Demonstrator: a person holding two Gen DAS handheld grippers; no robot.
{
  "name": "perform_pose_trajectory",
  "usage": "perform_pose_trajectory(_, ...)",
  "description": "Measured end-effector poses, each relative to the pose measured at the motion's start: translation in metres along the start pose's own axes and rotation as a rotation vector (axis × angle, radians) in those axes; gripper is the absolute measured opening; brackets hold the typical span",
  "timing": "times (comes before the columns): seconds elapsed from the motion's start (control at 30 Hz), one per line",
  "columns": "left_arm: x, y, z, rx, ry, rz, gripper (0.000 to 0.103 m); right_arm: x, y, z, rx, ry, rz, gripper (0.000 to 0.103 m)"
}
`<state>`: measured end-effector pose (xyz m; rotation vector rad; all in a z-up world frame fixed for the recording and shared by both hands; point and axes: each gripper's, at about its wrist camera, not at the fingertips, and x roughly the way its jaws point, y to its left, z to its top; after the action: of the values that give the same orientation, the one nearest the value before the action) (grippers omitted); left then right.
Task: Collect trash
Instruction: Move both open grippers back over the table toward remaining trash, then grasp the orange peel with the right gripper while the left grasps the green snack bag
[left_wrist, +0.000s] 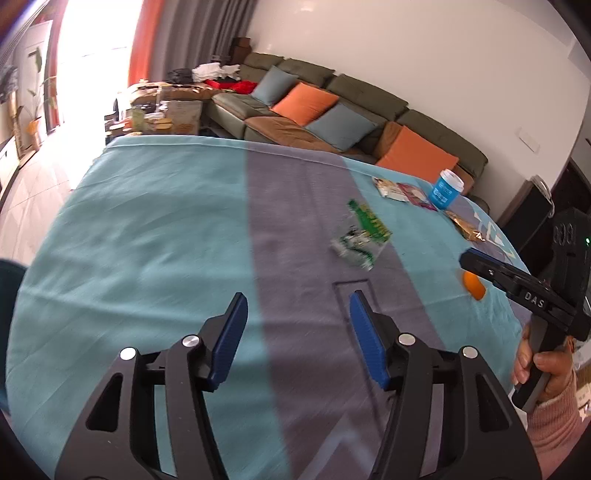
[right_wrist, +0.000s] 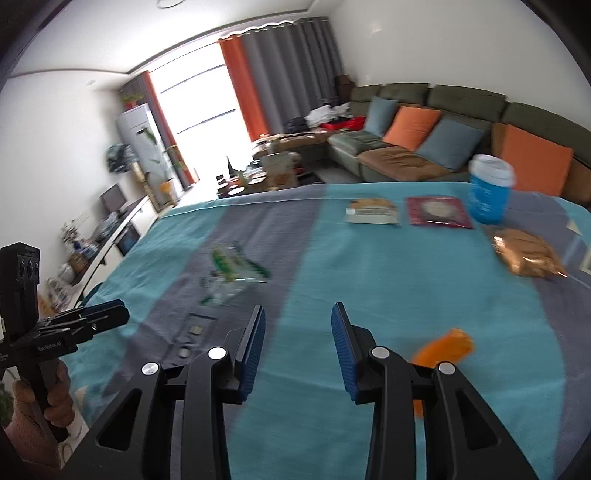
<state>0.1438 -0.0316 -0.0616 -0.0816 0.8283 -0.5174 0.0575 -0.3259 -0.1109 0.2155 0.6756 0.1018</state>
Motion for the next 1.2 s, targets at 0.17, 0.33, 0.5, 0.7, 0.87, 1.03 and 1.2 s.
perform_pose_trajectory(0.17, 0.031, -0.022, 0.018, 0.007, 0.048, -0.008, 0.057, -0.017, -0.044, -0.006, 0.069, -0.028, -0.093, 0.043)
perform_pose_trajectory(0.33, 0.057, -0.038, 0.032, 0.04, 0.073, 0.004, 0.058, -0.024, -0.079, -0.015, 0.127, -0.01, -0.135, 0.044)
perform_pose_trajectory(0.5, 0.079, -0.044, 0.044, 0.05, 0.11, 0.013, 0.06, -0.017, -0.085, -0.021, 0.138, 0.016, -0.131, 0.044)
perform_pose_trajectory(0.7, 0.103, -0.047, 0.05, 0.055, 0.152, 0.017, 0.06, -0.009, -0.085, -0.024, 0.136, 0.037, -0.107, 0.044)
perform_pose_trajectory(0.87, 0.11, -0.046, 0.059, 0.043, 0.155, 0.001, 0.061, -0.009, -0.084, -0.023, 0.134, 0.041, -0.096, 0.043)
perform_pose_trajectory(1.03, 0.11, -0.05, 0.066, 0.071, 0.128, -0.018, 0.067, -0.008, -0.084, -0.022, 0.136, 0.042, -0.088, 0.042)
perform_pose_trajectory(1.2, 0.115, -0.058, 0.067, 0.111, 0.133, -0.016, 0.058, -0.007, -0.084, -0.023, 0.139, 0.047, -0.076, 0.037)
